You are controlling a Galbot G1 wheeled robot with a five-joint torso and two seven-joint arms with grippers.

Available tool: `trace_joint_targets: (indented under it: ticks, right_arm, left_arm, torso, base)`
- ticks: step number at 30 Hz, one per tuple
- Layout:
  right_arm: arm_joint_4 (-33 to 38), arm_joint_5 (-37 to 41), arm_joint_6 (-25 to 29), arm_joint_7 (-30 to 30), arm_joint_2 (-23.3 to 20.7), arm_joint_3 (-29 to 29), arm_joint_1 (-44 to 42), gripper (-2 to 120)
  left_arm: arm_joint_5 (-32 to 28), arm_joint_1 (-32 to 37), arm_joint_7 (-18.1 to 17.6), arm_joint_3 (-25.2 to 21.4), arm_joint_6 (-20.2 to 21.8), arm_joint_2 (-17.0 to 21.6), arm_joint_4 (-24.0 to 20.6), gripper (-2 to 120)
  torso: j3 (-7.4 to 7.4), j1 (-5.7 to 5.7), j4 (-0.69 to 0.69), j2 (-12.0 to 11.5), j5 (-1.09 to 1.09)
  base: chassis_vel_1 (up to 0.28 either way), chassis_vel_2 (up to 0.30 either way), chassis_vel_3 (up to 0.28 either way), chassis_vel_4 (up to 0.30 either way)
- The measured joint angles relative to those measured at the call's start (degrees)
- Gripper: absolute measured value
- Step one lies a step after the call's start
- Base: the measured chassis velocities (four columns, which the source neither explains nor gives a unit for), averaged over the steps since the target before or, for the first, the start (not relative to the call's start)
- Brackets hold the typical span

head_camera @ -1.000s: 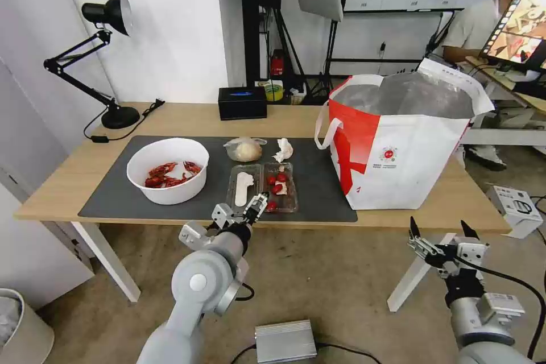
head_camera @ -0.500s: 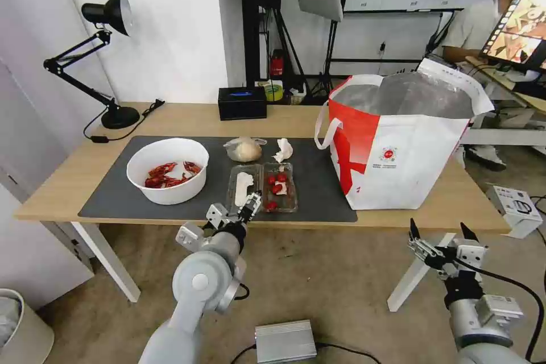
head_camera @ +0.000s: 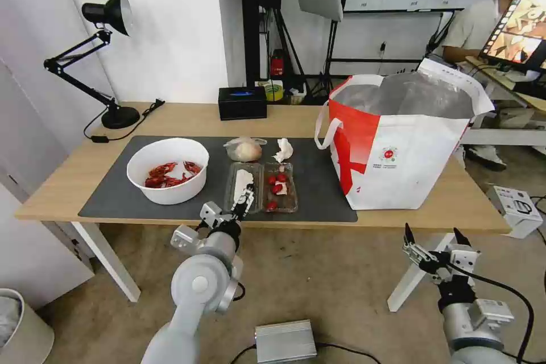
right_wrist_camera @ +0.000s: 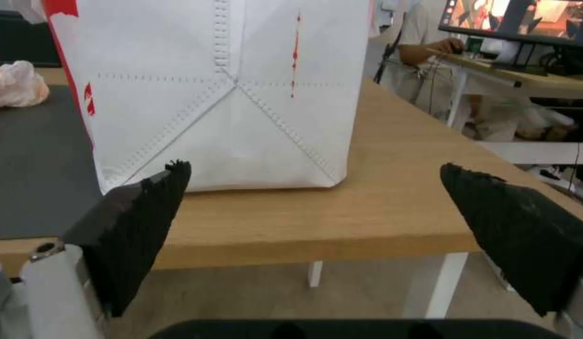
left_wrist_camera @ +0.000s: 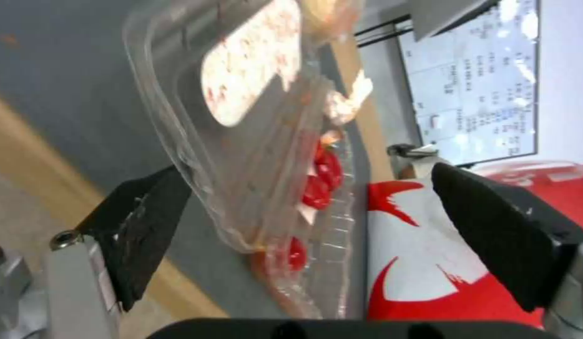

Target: Pick up the trash from the table and place it into the takeout bag.

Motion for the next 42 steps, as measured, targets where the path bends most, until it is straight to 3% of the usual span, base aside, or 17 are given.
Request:
trace_joint_targets:
  ticks: [11, 15, 18, 25, 32, 34, 35, 37, 42]
  right_arm:
    - [-0.6, 0.1, 1.1, -0.3, 0.1, 0.3, -0.3, 100]
    - [-0.8, 0.1, 1.2, -0.3, 0.1, -0.1, -0.2, 100]
    - [-0.8, 0.1, 1.3, -0.3, -0.1, -0.9, 0.5, 100]
    - [-0.6, 0.0, 1.0, -0.3, 0.5, -1.8, 1.1, 100]
    - [-0.7, 0.0, 1.0, -0.5, 0.9, -2.3, 1.3, 100]
    - [-0.5, 0.5, 0.9, -1.3, 0.8, -2.6, 1.5, 100]
    - [-0.5, 0.5, 0.9, -1.3, 0.8, -2.6, 1.5, 100]
    - [0.4, 3.2, 0.9, -3.4, 0.3, -3.2, 2.1, 100]
    - [2.0, 9.6, 0.4, -5.8, -0.7, -4.7, 3.9, 100]
  left_arm:
    - [3.3, 0.9, 8.2, 0.9, -0.9, 0.8, -1.3, 100]
    - [8.1, 0.2, 12.1, 2.6, -0.4, 3.3, 0.4, 100]
    - [13.7, -1.3, 15.0, 4.6, 0.7, 5.0, 2.5, 100]
    - [23.0, -1.8, 19.8, 6.6, 1.0, 4.7, 4.1, 92]
    - [32.8, -1.4, 25.8, 7.3, 0.0, 4.9, 5.9, 91]
    - [40.8, -1.7, 29.6, 6.7, -1.3, 5.2, 7.6, 91]
    - [40.8, -1.7, 29.6, 6.7, -1.3, 5.2, 7.6, 91]
    - [49.1, -2.1, 32.0, 6.2, -2.5, 5.6, 9.6, 91]
    - [57.0, -2.4, 34.6, 5.2, -3.7, 6.0, 11.8, 77]
  torso:
    - [0.00, 0.00, 0.00, 0.0, 0.00]
    - [0.00, 0.00, 0.00, 0.0, 0.00]
    - [0.00, 0.00, 0.00, 0.0, 0.00]
    - [0.00, 0.00, 0.00, 0.0, 0.00]
    - [0.00, 0.00, 0.00, 0.0, 0.00]
    - [0.00, 0.00, 0.00, 0.0, 0.00]
    - [0.00, 0.00, 0.00, 0.0, 0.00]
    - [0.00, 0.00, 0.00, 0.0, 0.00]
    - [0.00, 0.00, 0.00, 0.0, 0.00]
  base:
    - [0.000, 0.000, 0.000, 0.000]
    - [0.000, 0.000, 0.000, 0.000]
    - [0.000, 0.000, 0.000, 0.000]
    - [0.000, 0.000, 0.000, 0.000]
    - [0.000, 0.000, 0.000, 0.000]
    - [0.000, 0.000, 0.000, 0.000]
    - [0.000, 0.000, 0.000, 0.000]
    - [0.000, 0.000, 0.000, 0.000]
    - [0.000, 0.000, 0.000, 0.000]
